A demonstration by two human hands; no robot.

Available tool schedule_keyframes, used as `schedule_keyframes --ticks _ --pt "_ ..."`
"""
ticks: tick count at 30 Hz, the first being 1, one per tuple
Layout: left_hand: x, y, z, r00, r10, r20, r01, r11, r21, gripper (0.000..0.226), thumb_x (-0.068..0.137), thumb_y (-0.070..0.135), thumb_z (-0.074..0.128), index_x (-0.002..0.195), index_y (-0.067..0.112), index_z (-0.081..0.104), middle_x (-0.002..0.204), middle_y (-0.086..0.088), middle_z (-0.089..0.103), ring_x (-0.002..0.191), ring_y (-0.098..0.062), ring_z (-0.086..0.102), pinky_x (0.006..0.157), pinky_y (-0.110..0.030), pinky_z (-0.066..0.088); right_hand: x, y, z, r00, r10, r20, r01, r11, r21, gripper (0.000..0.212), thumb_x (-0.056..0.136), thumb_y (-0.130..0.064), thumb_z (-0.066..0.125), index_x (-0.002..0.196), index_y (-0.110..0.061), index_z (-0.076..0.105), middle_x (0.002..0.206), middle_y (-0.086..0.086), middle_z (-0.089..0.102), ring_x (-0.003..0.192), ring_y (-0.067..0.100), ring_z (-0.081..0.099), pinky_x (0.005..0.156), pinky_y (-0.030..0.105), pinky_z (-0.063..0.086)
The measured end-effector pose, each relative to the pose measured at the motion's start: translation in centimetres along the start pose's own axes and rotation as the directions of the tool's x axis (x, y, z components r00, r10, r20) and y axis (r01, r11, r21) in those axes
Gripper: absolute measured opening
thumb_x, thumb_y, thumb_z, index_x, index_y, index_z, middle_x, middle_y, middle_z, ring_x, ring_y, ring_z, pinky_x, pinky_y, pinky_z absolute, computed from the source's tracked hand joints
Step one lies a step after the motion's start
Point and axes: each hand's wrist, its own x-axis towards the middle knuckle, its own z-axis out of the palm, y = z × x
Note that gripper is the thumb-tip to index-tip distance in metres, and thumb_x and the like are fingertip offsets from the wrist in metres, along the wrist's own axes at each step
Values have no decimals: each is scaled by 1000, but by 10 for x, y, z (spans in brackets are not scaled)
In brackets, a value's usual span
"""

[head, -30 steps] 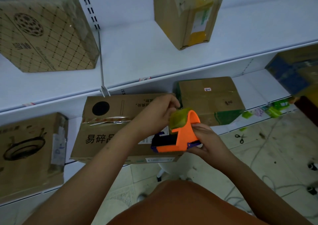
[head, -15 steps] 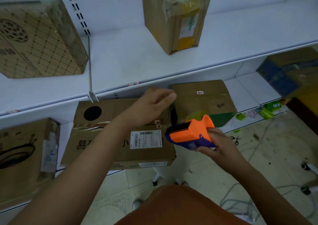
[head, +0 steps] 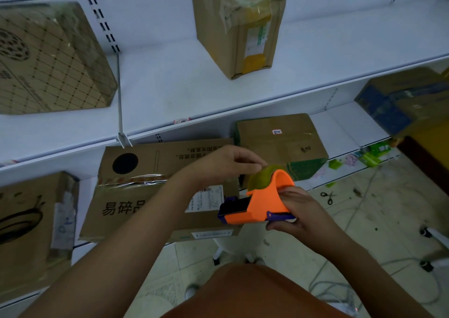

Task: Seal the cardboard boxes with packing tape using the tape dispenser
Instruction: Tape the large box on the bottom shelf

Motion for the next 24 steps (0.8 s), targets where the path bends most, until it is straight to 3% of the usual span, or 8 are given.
schedule_keyframes --ticks 4,7,12,15,18,20,24 --pt "2 0 1 998 41 -45 -37 996 78 10 93 24 68 100 19 74 100 -1 74 98 -18 69 91 -34 56 -1 -1 2 1000 1 -7 -1 1000 18 54 81 -75 51 94 -25 69 98 -7 65 102 7 53 88 21 41" --pt "2 0 10 985 98 -144 -80 989 123 8 92 18 70 94 12 74 91 -1 74 84 -11 69 78 -26 57 -3 -3 4 1000 5 -19 -4 999 45 49 82 -74 51 92 -29 68 97 -10 63 101 5 52 86 17 40" --pt "-14 7 11 917 260 -303 -180 947 268 8 94 17 66 89 23 66 87 10 66 78 1 60 69 -16 48 -5 -9 2 978 154 -139 -114 959 259 20 79 -70 57 96 -60 57 95 -29 61 95 -6 55 76 6 38" --pt "-25 18 13 862 379 -336 -241 891 385 8 94 17 65 89 23 64 91 10 63 90 -7 58 78 -25 49 -5 -13 -1 969 180 -167 -111 928 357 12 79 -52 61 91 -49 62 99 -28 63 90 -2 60 72 7 41" --pt "-36 29 14 801 452 -392 -307 873 379 9 94 13 64 90 20 64 91 7 62 92 -11 59 82 -30 50 -5 -18 -6 964 174 -199 -85 916 391 15 79 -48 59 93 -42 60 97 -26 64 86 -2 62 70 6 42" --pt "-44 37 10 781 486 -393 -349 861 371 11 93 10 64 90 20 63 91 6 63 91 -11 59 82 -27 50 -6 -19 -10 947 220 -235 -99 894 438 18 79 -49 56 93 -38 61 91 -26 67 82 -3 63 67 5 42" --pt "-54 55 14 778 558 -289 -360 773 523 9 93 14 65 91 23 63 94 11 60 98 -9 54 85 -22 45 -10 -18 -15 934 230 -274 -97 901 423 19 79 -48 54 95 -38 59 88 -32 67 80 -9 62 65 3 42"
